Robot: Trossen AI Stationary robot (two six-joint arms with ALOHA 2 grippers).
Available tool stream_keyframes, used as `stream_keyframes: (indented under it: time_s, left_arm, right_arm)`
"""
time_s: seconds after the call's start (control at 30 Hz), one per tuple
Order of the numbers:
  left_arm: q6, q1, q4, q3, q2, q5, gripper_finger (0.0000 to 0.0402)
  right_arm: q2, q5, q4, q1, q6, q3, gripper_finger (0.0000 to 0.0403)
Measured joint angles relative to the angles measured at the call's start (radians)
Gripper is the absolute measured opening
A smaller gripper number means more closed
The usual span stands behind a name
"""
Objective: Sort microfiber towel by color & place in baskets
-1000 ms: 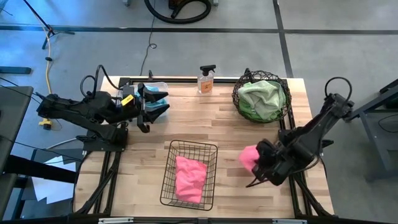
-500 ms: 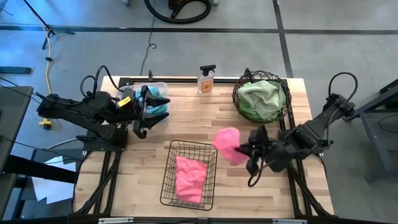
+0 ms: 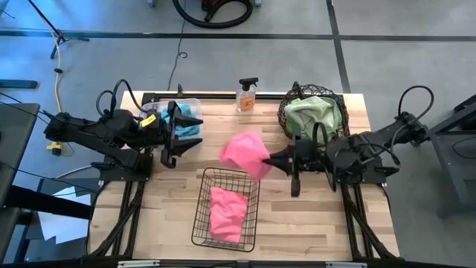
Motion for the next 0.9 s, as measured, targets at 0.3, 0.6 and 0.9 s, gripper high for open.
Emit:
stream_keyframes:
  time_s: [0.3, 0.6, 0.9]
  left_arm:
    - [0.096, 0.000, -0.027, -0.001, 0.012, 0.015, 0.0245]
    - [0.113, 0.000, -0.030, -0.001, 0.029, 0.016, 0.0245]
    - [0.113, 0.000, -0.028, -0.001, 0.034, 0.016, 0.0245]
  right_arm:
    - [-0.009, -0.167, 0.201, -0.115, -0.147, -0.038, 0.0000]
    - [-0.117, -0.220, 0.444, -0.159, -0.127, -0.238, 0.0000]
    - [-0.146, -0.219, 0.458, -0.164, -0.122, -0.261, 0.0000]
